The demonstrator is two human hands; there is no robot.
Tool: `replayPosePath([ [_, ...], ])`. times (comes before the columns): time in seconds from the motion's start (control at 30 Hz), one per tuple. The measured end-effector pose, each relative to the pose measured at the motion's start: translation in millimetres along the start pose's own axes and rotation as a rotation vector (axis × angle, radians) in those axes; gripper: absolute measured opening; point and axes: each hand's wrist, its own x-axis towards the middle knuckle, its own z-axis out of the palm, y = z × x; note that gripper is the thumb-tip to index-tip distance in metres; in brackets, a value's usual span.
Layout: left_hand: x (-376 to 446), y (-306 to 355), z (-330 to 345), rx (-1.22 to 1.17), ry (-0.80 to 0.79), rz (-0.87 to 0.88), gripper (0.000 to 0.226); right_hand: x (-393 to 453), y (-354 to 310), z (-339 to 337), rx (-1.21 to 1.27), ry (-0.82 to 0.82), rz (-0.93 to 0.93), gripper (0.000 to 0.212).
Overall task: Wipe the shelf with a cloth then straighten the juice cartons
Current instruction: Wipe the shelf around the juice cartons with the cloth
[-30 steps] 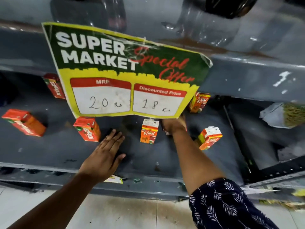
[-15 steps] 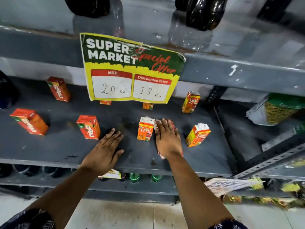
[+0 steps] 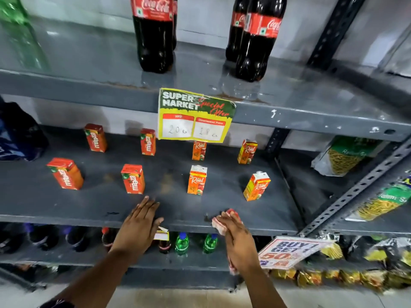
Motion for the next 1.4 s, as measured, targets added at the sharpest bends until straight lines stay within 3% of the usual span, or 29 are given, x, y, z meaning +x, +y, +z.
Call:
replayPosePath([
  [0.13, -16.7, -23.4, -20.0, 0.039, -0.047, -0.025, 0.073, -26.3, -5.4, -13.9, 0.072, 0.034, 0.065, 0.058],
  [0.43, -8.8, -90.7, -71.6, 0.054, -0.012, -0.062, 0.067, -37.0, -56.5, -1.7, 0.133, 0.057, 0.191, 0.032],
  [0.6, 6.9, -117.4, -73.5, -0.006, -0.059, -0.028, 0.061, 9.0, -140.9, 21.3, 0.057, -0.006, 0.088, 0.034],
  [0.73, 25.6, -151.8, -52.5, 0.061, -0.171, 0.072, 0.07, 67.3, -182.5, 51.1, 0.045, -0.014, 0.088, 0.035],
  [0.87, 27.8, -159.9, -48.8, 0.045, -0.206, 0.12, 0.071, 133.5, -203.2, 72.4, -0.178, 0.04, 0.117, 0.037],
  [0.97, 30.1, -163.0, -43.5, 0.045, -0.149, 0.151, 0.07, 190.0, -202.7, 86.0, -0.318, 0.016, 0.241, 0.034],
  [1.07, 30.9, -165.4, -37.8, 0.042, -0.082, 0.179, 0.068, 239.9, -188.6, 106.2, -0.154, -0.015, 0.343, 0.021],
  [1.2, 32.4, -166.9, -34.4, -0.008, -0.059, 0.173, 0.068, 266.9, -166.8, 133.1, 0.055, -0.156, 0.385, 0.032],
  [1.3, 33.8, -163.8, -37.4, 0.009, -0.049, 0.172, 0.068, 269.2, -153.2, 149.2, 0.04, -0.189, 0.472, 0.041],
  [1.4, 33.1, -161.4, -40.6, 0.036, -0.036, 0.179, 0.067, 269.3, -141.8, 173.5, -0.051, -0.211, 0.386, 0.044],
])
